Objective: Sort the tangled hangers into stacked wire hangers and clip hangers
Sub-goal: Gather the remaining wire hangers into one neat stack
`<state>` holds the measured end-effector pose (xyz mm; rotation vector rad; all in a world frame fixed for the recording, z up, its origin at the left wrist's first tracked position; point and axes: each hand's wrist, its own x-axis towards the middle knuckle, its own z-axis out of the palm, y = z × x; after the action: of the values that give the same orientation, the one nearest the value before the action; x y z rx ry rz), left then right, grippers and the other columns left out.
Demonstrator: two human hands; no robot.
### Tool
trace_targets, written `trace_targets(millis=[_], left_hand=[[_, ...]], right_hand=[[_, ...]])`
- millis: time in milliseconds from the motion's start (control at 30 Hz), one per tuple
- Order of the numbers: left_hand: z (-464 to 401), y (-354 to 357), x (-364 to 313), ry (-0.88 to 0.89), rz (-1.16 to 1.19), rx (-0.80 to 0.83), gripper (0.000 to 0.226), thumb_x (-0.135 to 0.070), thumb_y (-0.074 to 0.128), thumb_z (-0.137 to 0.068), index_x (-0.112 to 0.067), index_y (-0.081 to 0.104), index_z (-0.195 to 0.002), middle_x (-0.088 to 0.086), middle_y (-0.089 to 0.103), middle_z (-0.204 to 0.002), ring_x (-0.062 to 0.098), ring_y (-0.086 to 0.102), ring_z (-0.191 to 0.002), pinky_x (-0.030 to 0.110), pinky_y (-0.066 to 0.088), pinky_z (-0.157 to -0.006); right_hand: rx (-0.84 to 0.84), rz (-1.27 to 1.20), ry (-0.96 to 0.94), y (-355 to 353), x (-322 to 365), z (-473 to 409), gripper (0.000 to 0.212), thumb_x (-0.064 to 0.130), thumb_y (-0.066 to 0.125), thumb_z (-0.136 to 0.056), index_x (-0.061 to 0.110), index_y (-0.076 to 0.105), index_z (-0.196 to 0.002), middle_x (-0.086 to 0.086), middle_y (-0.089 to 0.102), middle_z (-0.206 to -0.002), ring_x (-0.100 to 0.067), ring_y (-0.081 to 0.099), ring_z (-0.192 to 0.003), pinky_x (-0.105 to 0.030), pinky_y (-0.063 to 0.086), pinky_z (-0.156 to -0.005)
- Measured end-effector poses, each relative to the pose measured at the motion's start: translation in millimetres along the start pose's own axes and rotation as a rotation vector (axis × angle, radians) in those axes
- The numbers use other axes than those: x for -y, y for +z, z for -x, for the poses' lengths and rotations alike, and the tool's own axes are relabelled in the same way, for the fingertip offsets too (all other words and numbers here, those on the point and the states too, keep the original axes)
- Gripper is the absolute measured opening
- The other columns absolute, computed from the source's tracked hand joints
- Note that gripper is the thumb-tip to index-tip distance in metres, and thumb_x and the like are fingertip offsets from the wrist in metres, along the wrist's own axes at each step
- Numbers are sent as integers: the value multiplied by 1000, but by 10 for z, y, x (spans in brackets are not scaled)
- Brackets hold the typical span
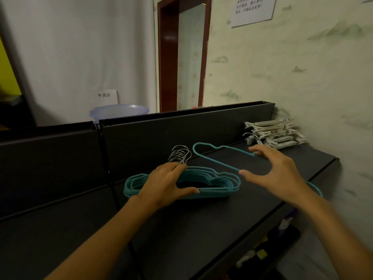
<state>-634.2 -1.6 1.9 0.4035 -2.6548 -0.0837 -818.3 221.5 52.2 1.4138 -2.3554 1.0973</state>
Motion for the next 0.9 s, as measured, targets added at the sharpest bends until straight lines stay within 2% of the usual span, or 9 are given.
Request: trace_targets(millis=[100,167,267,367,467,633,900], left_hand=[[-79,63,39,-34,7,48,87,-74,47,-73,-19,38,-140,2,46,-140,16,43,-125,31,36,-103],[-102,110,78,-62,2,84,91,-78,42,-70,-21,35,-142,2,44,-142,16,41,-127,31,33,-106],[-91,183,115,-86,-8,82,96,-83,36,-67,-24,32,-143,0,41,-144,13,35,-132,34,18,-114],[-24,160,170,-120,5,60,102,-88,30,-61,-27,26,-144,-1,36,-147,13,29,-136,34,7,-114],[164,65,377,-190,-21,39,108,-91,25,-58,-25,26,-144,-1,37,-147,14,32,-134,34,9,-113],[643,-152,838,-402,-154,71,119,-97,18,-53,-24,25,-146,0,37,-147,19,35,-133,38,23,-111],[1082,-326,929,-526,-201,112,108,-91,25,-60,-26,23,-146,-2,35,-148,16,33,-134,35,25,-110]], right_hand=[[11,2,-10,34,-75,-71,69,69,64,-60,37,50,-120,5,55,-118,-12,52,-112,-44,48,-92],[34,10,-30,82,-95,-115,71,70,63,-61,36,50,-122,6,55,-118,-12,52,-112,-44,49,-91],[82,45,-76,213,-58,-170,72,70,62,-63,35,48,-124,8,53,-118,-12,51,-111,-42,48,-90],[142,91,-136,437,59,-221,70,64,67,-66,35,46,-127,9,51,-119,-12,49,-109,-38,47,-90],[215,105,-178,697,208,-282,70,61,68,-69,35,42,-129,10,49,-120,-9,47,-107,-34,45,-91],[300,137,-247,1046,431,-388,72,60,66,-71,35,37,-132,9,47,-125,-11,43,-114,-34,39,-98],[395,156,-280,1305,566,-474,75,65,63,-71,32,37,-134,6,44,-129,-14,40,-119,-33,38,-99]])
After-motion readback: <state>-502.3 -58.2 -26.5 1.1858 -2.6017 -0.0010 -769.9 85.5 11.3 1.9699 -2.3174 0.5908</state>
